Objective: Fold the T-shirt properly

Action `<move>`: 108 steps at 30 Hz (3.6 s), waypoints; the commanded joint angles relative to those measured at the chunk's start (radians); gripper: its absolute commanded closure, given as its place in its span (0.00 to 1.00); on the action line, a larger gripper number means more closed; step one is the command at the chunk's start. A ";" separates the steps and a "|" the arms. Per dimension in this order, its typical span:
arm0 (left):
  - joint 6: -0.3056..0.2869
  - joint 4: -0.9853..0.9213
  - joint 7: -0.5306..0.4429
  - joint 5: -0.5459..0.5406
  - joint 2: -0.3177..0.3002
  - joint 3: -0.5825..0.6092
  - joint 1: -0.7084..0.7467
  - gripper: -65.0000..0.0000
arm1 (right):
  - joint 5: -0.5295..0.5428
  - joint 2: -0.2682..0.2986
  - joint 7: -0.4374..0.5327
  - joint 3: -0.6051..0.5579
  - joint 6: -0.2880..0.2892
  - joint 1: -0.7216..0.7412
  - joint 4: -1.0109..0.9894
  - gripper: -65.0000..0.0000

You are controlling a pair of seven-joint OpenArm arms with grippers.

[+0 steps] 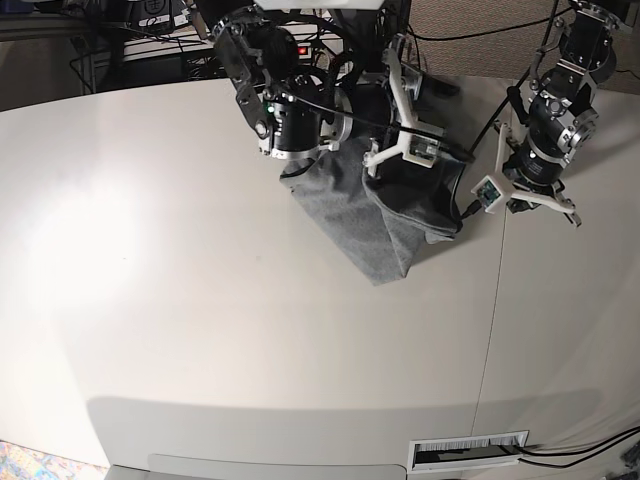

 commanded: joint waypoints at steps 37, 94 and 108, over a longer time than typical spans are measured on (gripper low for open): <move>0.096 0.085 -0.170 -0.457 -0.013 -0.007 -0.011 0.93 | -0.250 0.021 0.252 0.659 0.002 -0.010 0.282 0.58; -0.278 0.113 -0.376 0.039 -0.159 0.375 -0.410 0.60 | -0.220 0.099 0.272 0.713 0.002 -0.061 0.230 0.68; -0.326 0.086 -0.339 -0.072 -0.158 0.375 -0.440 0.87 | -0.220 0.099 0.271 0.713 0.002 -0.061 0.230 0.68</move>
